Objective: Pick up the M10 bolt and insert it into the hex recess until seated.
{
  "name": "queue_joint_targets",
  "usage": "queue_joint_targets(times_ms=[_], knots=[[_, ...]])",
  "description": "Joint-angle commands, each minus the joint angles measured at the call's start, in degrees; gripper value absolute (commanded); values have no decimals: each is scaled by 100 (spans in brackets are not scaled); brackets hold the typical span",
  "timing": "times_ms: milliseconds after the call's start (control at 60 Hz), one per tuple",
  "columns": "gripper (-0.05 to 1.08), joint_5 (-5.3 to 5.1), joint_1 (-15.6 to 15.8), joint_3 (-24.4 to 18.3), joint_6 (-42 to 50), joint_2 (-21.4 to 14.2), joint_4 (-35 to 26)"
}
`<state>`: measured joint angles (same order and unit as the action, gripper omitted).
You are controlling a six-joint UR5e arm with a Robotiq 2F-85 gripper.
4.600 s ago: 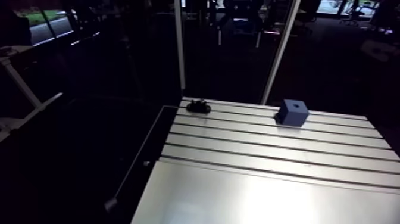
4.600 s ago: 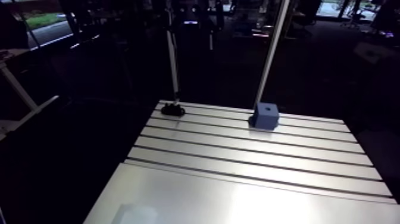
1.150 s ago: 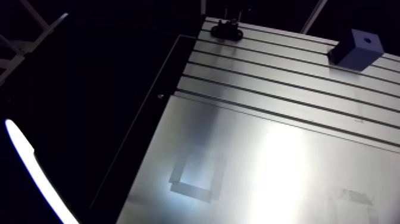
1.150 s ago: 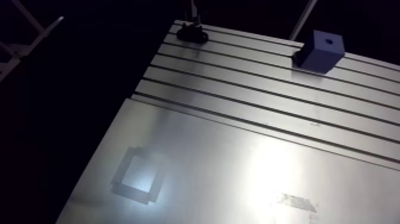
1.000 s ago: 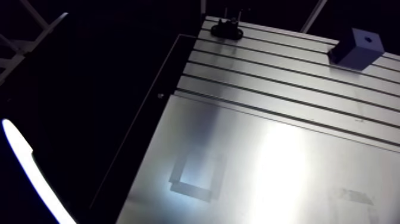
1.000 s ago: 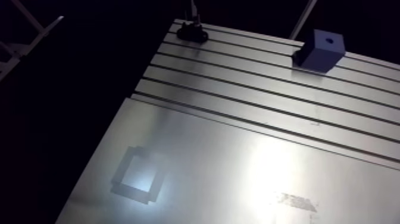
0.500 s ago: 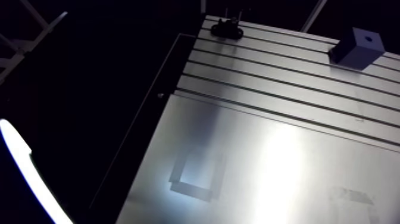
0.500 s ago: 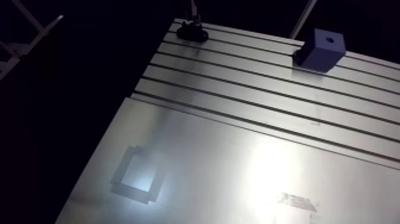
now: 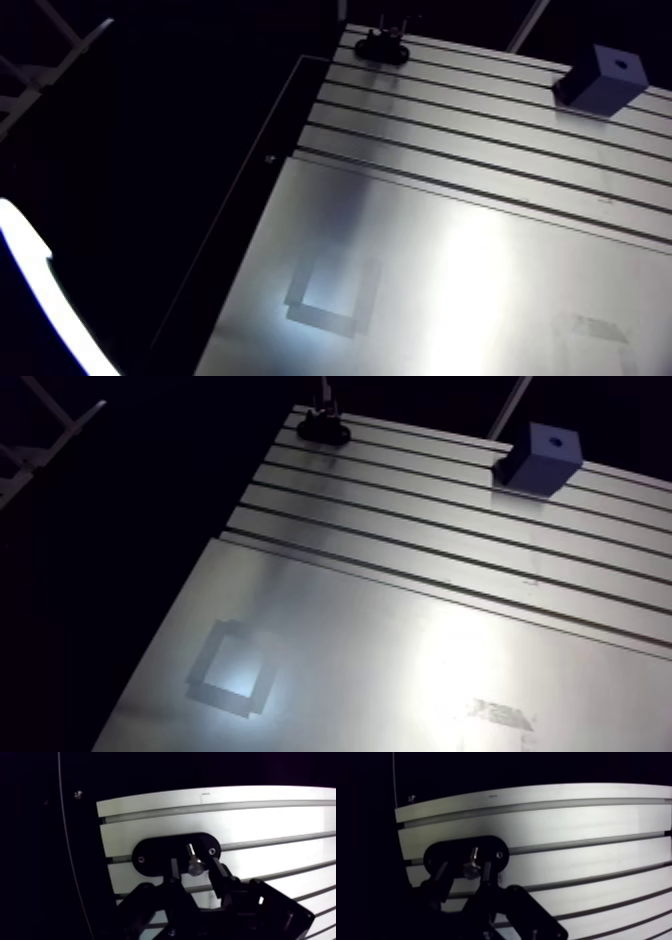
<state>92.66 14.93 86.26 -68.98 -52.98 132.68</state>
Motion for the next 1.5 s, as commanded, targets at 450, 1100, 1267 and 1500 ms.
queue_joint_targets(times_ms=[450,1100,1267,1500], knots=[[62,37,10,-8,-5,57,-9],[66,46,10,-8,-5,48,-9],[66,46,10,-8,-5,55,-9],[68,37,10,-17,-5,55,-17]])
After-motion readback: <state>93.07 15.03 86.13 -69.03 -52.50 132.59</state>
